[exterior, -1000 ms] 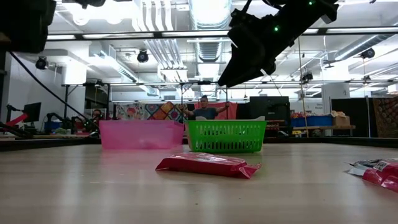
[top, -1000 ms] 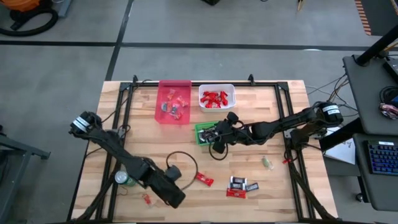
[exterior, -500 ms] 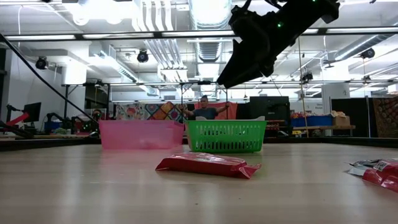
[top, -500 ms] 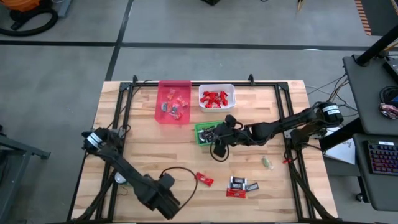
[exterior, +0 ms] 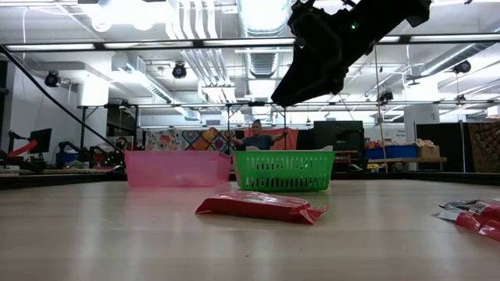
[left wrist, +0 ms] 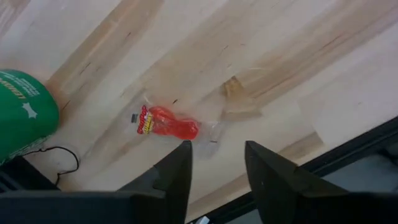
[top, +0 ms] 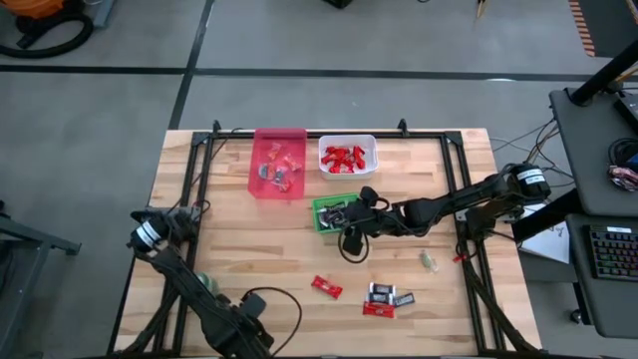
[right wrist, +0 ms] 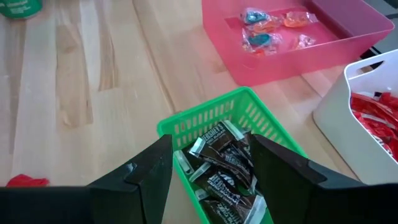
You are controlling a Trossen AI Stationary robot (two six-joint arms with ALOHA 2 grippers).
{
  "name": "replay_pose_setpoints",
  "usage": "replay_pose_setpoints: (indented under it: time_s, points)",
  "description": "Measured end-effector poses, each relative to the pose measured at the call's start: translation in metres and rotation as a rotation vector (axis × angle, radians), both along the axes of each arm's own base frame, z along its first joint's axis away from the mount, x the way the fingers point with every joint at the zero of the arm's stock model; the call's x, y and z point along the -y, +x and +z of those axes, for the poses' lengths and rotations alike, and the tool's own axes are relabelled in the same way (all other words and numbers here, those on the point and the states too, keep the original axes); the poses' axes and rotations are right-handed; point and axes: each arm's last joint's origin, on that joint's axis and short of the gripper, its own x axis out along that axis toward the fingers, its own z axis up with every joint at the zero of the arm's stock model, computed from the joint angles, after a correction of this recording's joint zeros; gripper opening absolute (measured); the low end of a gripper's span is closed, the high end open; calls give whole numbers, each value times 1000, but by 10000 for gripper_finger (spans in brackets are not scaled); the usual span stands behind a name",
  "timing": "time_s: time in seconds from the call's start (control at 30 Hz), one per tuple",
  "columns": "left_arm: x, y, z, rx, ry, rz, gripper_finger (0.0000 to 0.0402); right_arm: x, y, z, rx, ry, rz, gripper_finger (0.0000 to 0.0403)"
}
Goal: Sort candy
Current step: Put the orange candy r into the red bin
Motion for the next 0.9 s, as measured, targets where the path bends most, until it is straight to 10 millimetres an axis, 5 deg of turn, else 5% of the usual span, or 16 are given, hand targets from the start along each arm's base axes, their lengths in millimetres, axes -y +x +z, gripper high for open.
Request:
replay_pose_setpoints:
  time_s: [0.3, 0.9]
  points:
    - [7, -2, -15, -39, 22, -23, 211, 0, 1, 1, 11, 4, -2, 206]
    - [18, 2, -60, -177, 4, -115, 166, 0, 0, 1, 8, 3, -2, 206]
